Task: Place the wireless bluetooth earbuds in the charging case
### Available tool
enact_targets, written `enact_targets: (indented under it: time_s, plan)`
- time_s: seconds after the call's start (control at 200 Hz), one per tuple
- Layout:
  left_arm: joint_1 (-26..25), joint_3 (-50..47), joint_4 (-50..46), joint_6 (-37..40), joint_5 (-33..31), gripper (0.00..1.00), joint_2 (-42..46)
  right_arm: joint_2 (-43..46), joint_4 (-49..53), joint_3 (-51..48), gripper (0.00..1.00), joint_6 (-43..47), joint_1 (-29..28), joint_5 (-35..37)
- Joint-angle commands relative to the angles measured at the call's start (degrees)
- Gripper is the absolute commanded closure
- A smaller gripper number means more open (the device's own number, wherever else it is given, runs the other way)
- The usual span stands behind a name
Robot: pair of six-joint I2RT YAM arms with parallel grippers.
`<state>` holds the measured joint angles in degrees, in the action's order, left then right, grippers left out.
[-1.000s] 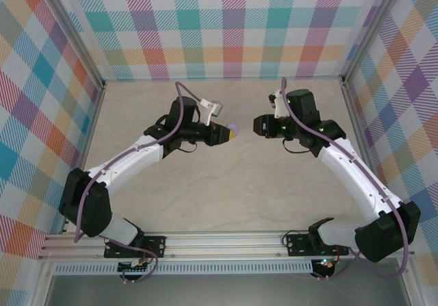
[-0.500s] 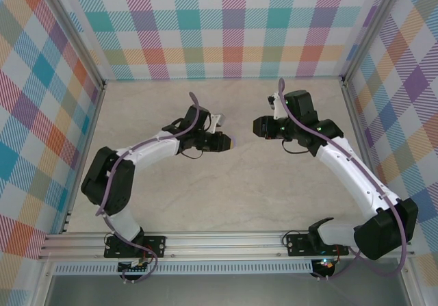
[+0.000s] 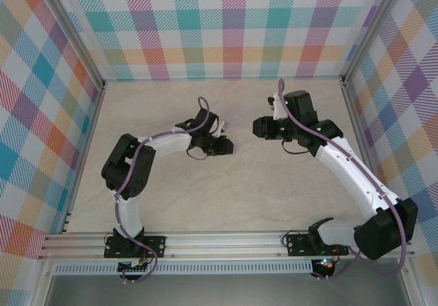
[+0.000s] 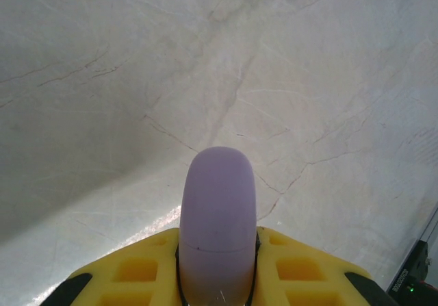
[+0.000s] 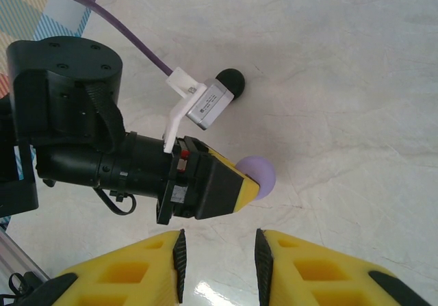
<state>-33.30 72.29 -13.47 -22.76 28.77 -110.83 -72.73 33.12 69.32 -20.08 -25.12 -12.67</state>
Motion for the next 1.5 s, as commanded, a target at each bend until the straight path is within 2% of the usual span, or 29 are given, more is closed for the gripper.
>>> enact_targets:
  time_s: [0.0,0.17,0.555,0.66,0.79,1.02,1.13,1.265,1.495]
  plan:
    - [-0.8,1.8,-1.4,-1.2,-0.7,0.77,-1.7,-0.2,0.4,-0.4,0.65,1.2,-0.2,-1.4]
    - [-0.8,1.9,-1.9,-1.6,-2.1,0.72,-3.2,-0.3,0.6,-0.4,0.65,1.4,-0.2,-1.2]
    - [-0.8,0.7,-2.0,-1.5,-5.1,0.45,-3.2,-0.5,1.4,-0.1,0.64,2.1,-0.2,0.5]
    - [-0.7,0.8,-4.9,-0.5,-7.0,0.41,-2.0,-0.5,2.1,-0.1,0.60,2.3,-0.2,2.4]
    - [-0.3,0.6,-7.3,1.2,-9.5,0.41,1.2,-1.0,3.8,-0.3,0.53,2.3,-0.2,8.7]
    - [1.9,-3.1,-9.8,4.4,-15.1,0.40,11.4,-0.8,6.3,-3.0,0.52,-0.1,-0.2,24.5]
    - [3.6,-5.4,-11.5,5.8,-18.6,0.39,16.6,-0.5,6.4,-5.2,0.49,-0.8,-0.2,31.2]
    - [6.8,-8.2,-13.5,7.6,-22.7,0.39,23.3,-0.4,6.1,-8.4,0.37,-2.0,0.0,38.6]
    - [13.0,-15.0,-13.4,10.6,-31.4,0.36,33.7,-0.9,1.0,-15.2,0.21,-2.9,3.3,43.3]
